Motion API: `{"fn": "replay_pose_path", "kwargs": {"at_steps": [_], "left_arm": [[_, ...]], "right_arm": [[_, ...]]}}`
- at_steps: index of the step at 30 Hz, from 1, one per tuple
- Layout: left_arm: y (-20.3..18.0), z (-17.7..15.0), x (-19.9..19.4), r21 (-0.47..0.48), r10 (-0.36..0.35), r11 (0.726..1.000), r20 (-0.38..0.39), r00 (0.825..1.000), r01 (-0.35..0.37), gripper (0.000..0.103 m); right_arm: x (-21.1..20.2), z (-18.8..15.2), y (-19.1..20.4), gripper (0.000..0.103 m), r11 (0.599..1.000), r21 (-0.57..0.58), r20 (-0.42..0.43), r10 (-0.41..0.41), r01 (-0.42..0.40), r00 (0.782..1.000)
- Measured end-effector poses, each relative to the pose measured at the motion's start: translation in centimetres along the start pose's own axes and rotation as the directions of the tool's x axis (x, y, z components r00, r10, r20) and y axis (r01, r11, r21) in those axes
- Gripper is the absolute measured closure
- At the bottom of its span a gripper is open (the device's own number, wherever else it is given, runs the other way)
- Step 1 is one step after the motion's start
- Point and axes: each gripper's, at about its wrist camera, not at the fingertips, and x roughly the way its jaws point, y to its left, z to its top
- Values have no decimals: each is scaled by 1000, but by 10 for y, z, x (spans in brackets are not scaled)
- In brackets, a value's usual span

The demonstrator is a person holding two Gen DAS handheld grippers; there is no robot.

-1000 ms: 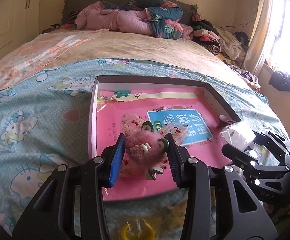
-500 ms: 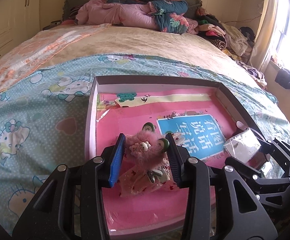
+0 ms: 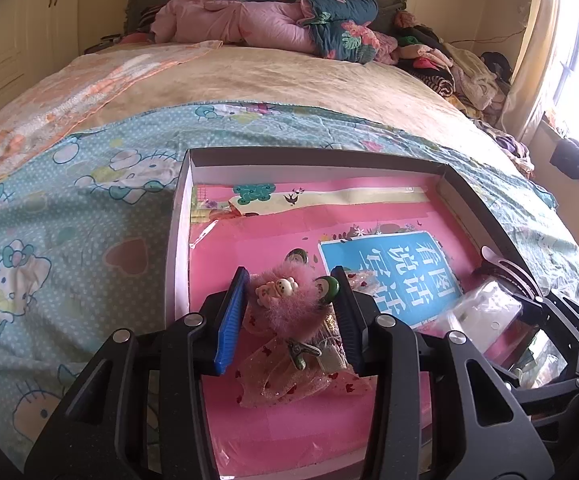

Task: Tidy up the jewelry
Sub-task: 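Place the pom-pom charm in the tray with the left tool while the right tool places the earring card there, then open and withdraw both tools from the tray back over the bed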

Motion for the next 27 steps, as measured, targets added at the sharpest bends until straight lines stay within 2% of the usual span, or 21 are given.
{"fn": "replay_pose_path", "kwargs": {"at_steps": [7, 9, 21, 27], "left_arm": [[-1, 1, 0, 3, -2, 1000, 3, 1000, 2, 68], [-2, 0, -1, 4, -1, 1000, 8, 1000, 1, 59], [-9, -5, -21, 12, 5, 1000, 50, 999, -5, 28], [-14, -12, -37, 15, -1, 1000, 77, 997, 0, 19]], "right_arm": [[-17, -7, -1, 22, 1000, 23, 32, 8, -9, 999], [-22, -10, -2, 21, 1000, 27, 42, 3, -4, 999], [-49, -25, -3, 16, 999, 40, 90, -26, 23, 996], [-66, -33, -6, 14, 998, 49, 117, -43, 38, 992]]}}
